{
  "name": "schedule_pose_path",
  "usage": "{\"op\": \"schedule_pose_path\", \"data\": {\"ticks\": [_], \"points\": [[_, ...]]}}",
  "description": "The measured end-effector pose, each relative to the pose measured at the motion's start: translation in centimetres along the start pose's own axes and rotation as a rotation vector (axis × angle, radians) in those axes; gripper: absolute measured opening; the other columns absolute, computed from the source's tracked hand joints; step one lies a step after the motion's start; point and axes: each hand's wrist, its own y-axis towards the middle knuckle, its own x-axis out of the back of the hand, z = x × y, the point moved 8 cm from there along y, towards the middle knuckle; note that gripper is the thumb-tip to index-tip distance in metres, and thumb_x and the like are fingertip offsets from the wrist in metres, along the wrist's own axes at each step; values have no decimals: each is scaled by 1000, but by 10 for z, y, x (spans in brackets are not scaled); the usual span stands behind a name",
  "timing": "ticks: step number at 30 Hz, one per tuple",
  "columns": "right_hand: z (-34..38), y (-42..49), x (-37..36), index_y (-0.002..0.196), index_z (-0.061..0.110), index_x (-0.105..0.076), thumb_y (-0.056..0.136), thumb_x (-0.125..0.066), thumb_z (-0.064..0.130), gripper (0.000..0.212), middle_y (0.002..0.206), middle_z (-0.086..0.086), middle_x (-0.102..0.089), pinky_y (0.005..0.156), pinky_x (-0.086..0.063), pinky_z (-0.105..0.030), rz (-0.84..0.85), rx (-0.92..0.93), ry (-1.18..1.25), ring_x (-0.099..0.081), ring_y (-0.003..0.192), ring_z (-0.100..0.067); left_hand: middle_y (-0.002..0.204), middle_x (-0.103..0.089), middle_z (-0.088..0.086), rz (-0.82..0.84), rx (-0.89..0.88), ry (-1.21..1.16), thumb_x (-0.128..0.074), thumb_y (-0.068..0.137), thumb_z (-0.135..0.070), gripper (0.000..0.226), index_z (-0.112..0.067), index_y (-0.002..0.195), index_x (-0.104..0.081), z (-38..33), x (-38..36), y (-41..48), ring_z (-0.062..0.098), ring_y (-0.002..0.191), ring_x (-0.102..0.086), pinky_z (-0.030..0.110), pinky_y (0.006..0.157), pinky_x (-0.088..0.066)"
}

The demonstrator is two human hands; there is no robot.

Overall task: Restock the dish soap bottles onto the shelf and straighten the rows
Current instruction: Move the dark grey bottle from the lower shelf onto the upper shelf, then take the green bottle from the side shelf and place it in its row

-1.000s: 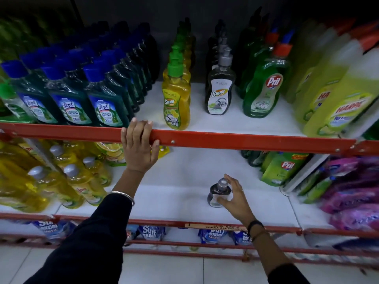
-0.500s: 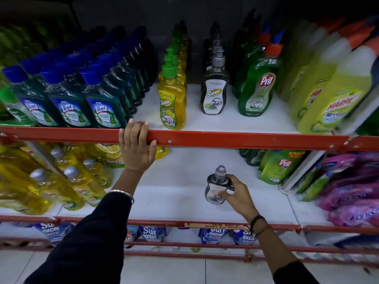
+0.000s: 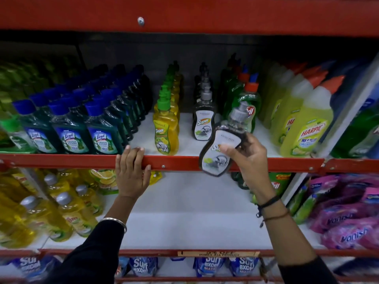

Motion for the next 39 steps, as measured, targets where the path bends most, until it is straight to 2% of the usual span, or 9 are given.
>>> {"op": "schedule_pose_path", "data": {"ticks": [7,9,15,20,24,27,33,37,39], "points": [[-19,57,-11,110,5,-61,67,-81,5,47,100,-4,-72,79,-56,-24,-47,-26,-131,-70,88,-10,134,-46,10,16,8,-20,-29,100,-41,50,-9,135,-43,0,1,0,30,137,-32,40,121,-10],[-32,63,-14,109,7,-61,67,-81,7,47,103,-9,-72,81,-56,-25,-43,-46,-162,-70,89,-10,135,-45,9,19,10,-32,-28,100,-42,50,-10,135,-43,1,0,0,28,138,-31,40,121,-10],[-55,68,-18,101,21,-62,68,-81,10,39,98,5,-71,76,-54,-17,-24,-48,-210,-69,87,-3,136,-44,8,27,13,-46,-28,100,-42,50,-10,136,-42,2,-2,-1,27,140,-28,40,121,-9],[-59,72,-24,104,20,-61,67,-82,11,43,99,3,-71,77,-54,-17,43,-51,-264,-69,88,-2,139,-43,12,42,46,-91,-29,100,-45,53,-8,135,-41,-5,3,-1,30,141,-26,42,122,-8],[-55,69,-24,108,18,-60,69,-82,19,45,108,-7,-71,84,-56,-27,91,-49,-351,-69,96,-11,146,-39,19,68,141,-184,-28,99,-48,58,-5,137,-39,-24,10,3,37,143,-23,46,122,-7],[-45,60,-10,115,26,-55,71,-80,27,50,111,4,-66,88,-53,-27,79,-34,-386,-64,101,-9,150,-32,17,73,60,-264,-28,100,-48,57,-8,139,-34,-62,14,10,38,145,-19,47,122,-7],[10,28,78,106,36,-61,79,-71,31,30,104,6,-69,81,-52,-19,-227,204,-350,-66,95,-7,153,-27,15,21,-109,-269,-33,100,-42,56,-9,146,-28,-129,16,44,35,149,-11,51,121,-10],[42,3,164,96,37,-60,84,-64,28,15,91,16,-65,80,-50,-21,-612,346,-445,-62,84,0,153,-27,16,-21,-101,-187,-38,99,-40,58,-8,147,-29,-140,10,61,38,146,-15,59,118,-13],[49,-9,206,94,30,-58,85,-62,30,10,87,9,-64,79,-48,-21,-811,372,-512,-58,80,-1,154,-28,14,-19,-74,-148,-39,98,-40,59,-9,147,-31,-139,5,61,34,149,-11,68,113,-17]]}}
